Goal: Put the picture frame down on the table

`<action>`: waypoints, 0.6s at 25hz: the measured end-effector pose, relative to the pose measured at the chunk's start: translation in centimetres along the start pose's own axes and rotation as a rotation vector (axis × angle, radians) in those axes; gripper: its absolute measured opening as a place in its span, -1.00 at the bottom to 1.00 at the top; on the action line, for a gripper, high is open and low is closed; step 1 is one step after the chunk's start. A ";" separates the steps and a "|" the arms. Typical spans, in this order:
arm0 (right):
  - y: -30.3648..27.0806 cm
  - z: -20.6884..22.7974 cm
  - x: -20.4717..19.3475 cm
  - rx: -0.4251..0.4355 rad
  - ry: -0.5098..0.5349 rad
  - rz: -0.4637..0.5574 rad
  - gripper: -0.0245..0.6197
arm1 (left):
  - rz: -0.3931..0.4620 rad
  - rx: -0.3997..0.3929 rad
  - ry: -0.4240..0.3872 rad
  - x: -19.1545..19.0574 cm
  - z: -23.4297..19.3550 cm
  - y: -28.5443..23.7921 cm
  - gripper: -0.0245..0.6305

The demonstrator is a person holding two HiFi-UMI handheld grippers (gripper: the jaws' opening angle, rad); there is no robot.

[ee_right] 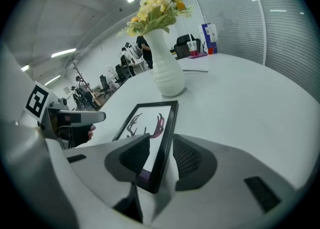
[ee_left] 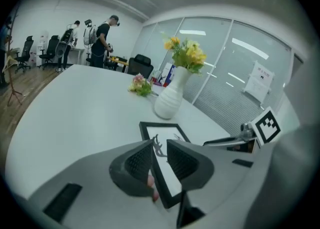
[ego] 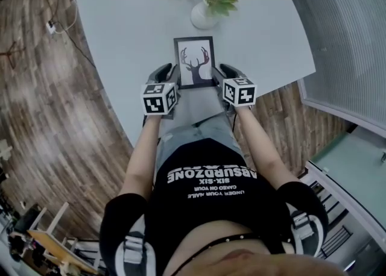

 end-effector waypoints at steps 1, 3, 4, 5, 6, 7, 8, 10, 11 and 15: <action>0.6 -0.2 0.5 -0.003 0.010 0.026 -0.47 | 0.032 -0.011 -0.003 0.6 0.2 0.8 -0.64; 2.1 -1.0 1.3 0.002 0.032 0.081 -0.67 | 0.078 -0.031 -0.017 1.5 0.8 2.5 -0.72; 2.9 -1.5 1.7 0.010 0.048 0.109 -0.70 | 0.095 -0.040 -0.025 1.9 1.1 3.3 -0.78; 3.7 -2.0 2.1 0.019 0.069 0.138 -0.76 | 0.110 -0.048 -0.032 2.3 1.4 4.0 -0.80; 4.4 -2.5 2.5 0.026 0.093 0.166 -0.78 | 0.121 -0.056 -0.039 2.6 1.8 4.7 -0.83; 5.2 -3.0 2.8 0.028 0.117 0.195 -0.80 | 0.129 -0.061 -0.048 2.8 2.1 5.3 -0.85; 6.0 -3.4 3.1 0.027 0.139 0.224 -0.83 | 0.135 -0.066 -0.058 3.0 2.5 5.9 -0.86; 7.7 -4.4 3.7 0.017 0.172 0.282 -0.86 | 0.150 -0.075 -0.090 3.3 3.2 6.9 -0.87; 8.4 -4.9 3.9 0.012 0.184 0.309 -0.87 | 0.158 -0.079 -0.105 3.5 3.4 7.4 -0.87; 11.0 -6.3 4.5 0.044 0.191 0.389 -0.87 | 0.186 -0.114 -0.120 4.1 4.5 9.1 -0.88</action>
Point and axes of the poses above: the fingertips, and each gripper's own axes: y backward along the fingers, z to its right, x out of its top, the point moved 9 cm from there along y, backward along the fingers, and after that the axes turned 5 degrees about y, right-handed, at the moved point
